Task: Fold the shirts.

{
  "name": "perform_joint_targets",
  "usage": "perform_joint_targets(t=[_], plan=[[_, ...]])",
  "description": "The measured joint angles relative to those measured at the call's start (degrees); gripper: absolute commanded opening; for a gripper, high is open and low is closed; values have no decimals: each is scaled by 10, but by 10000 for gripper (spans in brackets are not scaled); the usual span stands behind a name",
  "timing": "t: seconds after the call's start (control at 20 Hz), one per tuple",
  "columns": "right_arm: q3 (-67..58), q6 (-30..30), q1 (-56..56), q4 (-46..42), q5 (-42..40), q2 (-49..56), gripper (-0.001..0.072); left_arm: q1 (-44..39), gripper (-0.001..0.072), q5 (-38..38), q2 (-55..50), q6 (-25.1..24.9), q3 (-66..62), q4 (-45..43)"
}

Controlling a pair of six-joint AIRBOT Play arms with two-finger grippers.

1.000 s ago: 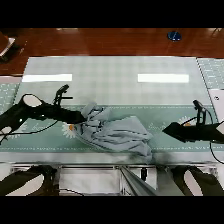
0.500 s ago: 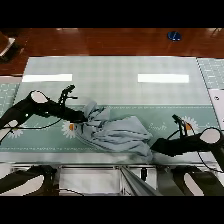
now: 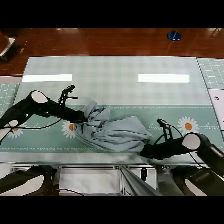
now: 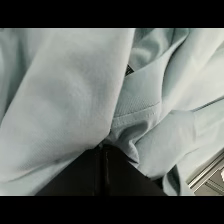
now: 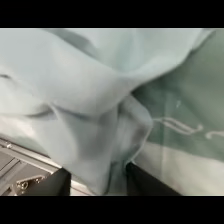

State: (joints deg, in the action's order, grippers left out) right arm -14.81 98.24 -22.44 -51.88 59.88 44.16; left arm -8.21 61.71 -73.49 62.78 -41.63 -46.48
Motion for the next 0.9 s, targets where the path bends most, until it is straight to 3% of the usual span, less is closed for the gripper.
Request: perform_joint_targets(t=[0.05,0.2,0.35,0.6,0.9], plan=[[-1,-2,-16,10,-18,21,24,0,19,0,0,3,0,0],[-31,-37,-39,33,-51,62,24,3,19,2,8,7,-5,-1],[-136,-57,-17,2,-37,67,24,24,19,9,47,10,-38,21],[-452,-75,110,-81,38,59,24,104,19,-34,164,31,-163,100],[-845,-111,211,-130,143,53,24,211,19,-101,318,54,-313,125]])
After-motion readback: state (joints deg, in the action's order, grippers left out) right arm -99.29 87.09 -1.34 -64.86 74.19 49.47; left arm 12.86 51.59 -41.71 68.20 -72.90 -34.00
